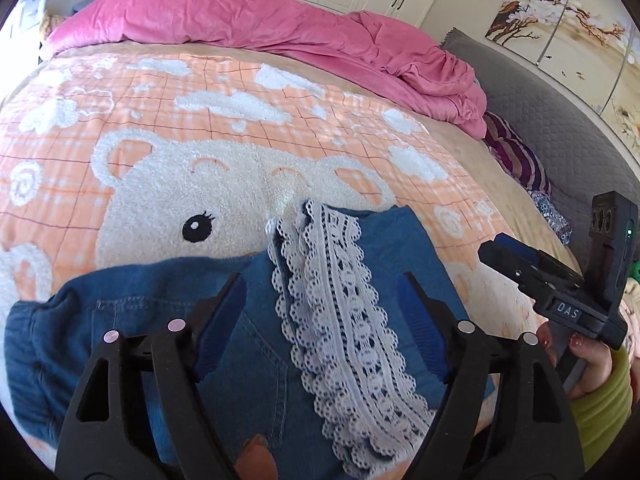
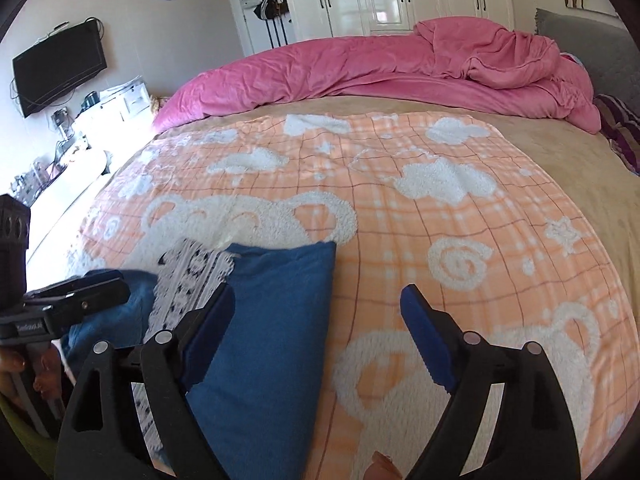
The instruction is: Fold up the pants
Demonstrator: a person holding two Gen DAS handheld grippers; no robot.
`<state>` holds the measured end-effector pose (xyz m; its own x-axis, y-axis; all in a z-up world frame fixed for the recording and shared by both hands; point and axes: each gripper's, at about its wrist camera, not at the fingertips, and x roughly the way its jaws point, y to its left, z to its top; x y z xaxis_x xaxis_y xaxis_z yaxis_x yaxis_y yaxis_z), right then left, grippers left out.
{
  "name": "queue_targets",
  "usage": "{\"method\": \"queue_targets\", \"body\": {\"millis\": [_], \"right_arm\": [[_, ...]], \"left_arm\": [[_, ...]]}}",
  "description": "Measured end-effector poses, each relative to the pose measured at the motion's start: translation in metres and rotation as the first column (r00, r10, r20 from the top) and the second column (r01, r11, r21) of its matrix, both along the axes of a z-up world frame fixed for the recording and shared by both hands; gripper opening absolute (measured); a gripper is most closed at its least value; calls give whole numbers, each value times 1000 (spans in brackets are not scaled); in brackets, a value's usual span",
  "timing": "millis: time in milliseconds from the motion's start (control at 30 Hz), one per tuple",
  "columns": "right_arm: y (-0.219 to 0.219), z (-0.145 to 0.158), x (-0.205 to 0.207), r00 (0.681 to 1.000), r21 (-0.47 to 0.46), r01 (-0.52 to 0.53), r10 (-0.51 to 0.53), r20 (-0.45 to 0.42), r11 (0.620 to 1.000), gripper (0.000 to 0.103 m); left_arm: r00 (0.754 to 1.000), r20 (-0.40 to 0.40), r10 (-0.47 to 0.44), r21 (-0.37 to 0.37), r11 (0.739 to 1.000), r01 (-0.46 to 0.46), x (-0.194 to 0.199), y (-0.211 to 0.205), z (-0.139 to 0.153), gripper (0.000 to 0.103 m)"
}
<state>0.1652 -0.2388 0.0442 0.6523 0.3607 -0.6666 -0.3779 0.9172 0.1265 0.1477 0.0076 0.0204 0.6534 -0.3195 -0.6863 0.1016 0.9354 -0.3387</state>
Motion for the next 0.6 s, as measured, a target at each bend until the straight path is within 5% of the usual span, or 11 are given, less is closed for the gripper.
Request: {"method": "queue_targets", "body": {"millis": [267,600], "right_arm": [[-5,-16,-36,994,25,-38,40,-100,999,84],[9,-41,-69,981,-94,-121,104,-161,988,84]], "left_arm": [[998,-69,-9,-39,999,6,-40,-1,-10,73],[981,-192,-22,-185,983,-14,-69,5,-34,73]]}}
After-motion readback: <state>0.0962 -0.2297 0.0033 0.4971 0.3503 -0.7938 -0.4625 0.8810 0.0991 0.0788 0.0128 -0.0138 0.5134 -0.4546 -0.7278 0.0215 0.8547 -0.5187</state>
